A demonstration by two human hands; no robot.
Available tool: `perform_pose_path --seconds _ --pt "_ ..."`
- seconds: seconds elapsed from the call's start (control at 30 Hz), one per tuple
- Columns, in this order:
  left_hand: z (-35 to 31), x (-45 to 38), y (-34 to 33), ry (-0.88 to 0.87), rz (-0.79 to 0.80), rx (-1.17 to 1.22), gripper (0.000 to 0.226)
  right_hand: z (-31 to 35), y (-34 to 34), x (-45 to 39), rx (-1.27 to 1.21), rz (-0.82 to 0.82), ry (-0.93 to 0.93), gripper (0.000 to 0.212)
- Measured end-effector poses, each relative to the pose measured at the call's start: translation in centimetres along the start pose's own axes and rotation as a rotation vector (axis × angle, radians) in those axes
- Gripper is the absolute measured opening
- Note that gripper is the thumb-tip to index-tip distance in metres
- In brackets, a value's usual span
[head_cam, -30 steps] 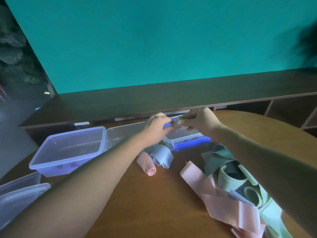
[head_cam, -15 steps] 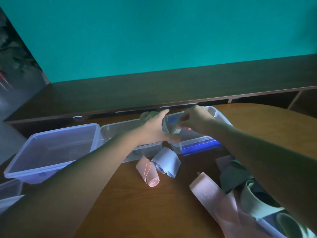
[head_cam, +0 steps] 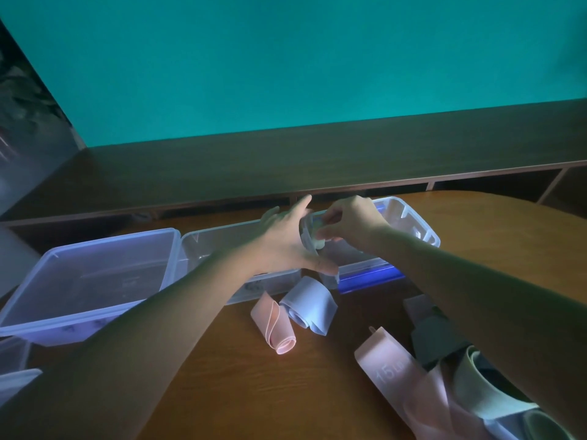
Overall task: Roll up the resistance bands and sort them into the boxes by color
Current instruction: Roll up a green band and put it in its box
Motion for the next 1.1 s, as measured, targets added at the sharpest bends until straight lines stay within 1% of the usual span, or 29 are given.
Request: perform_pose_path --seconds 0.1,0.2,0.43,0.6,0.77,0.97,1.1 --pt "0.6 -0.1 -0.2 -0.002 -0.001 0.016 0.145 0.9 -0.4 0.4 0.091 -0.012 0.057 0.035" --pt "1.2 -0.4 -0.5 0.003 -0.002 0.024 0.149 1.2 -0.4 0.4 0.103 -0.013 0.085 0.038" --pt "1.3 -0.5 -0.6 -0.002 0.013 0.011 0.147 1.6 -0.8 0.7 0.152 -0.048 0.138 0.022" --pt "0.7 -0.3 -0.2 0.009 0.023 -0.003 0.143 1.3 -0.8 0.2 0.123 -0.010 0.077 0.028" --pt "1.2 -0.5 -0.3 0.036 0.015 -0.018 0.145 0.9 -1.1 0.1 0.066 -0.032 0.036 0.028" --pt "0.8 -0.5 0.1 0.009 0.024 -0.072 0.145 0.7 -1.0 0.1 0.040 -0.012 0.023 0.026" --pt "1.0 -0.6 0.1 0.014 0.032 -0.055 0.147 0.5 -0.7 0.1 -0.014 0.003 0.010 0.023"
Point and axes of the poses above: each hand's wrist, its own x-axis away from the middle knuckle, its own y-axis out of the back of the hand, z = x × y, the point moved 7 cm from there along -x, towards the middle knuckle, and after that the axes turned 15 degrees about -y, right-handed, at the moved point
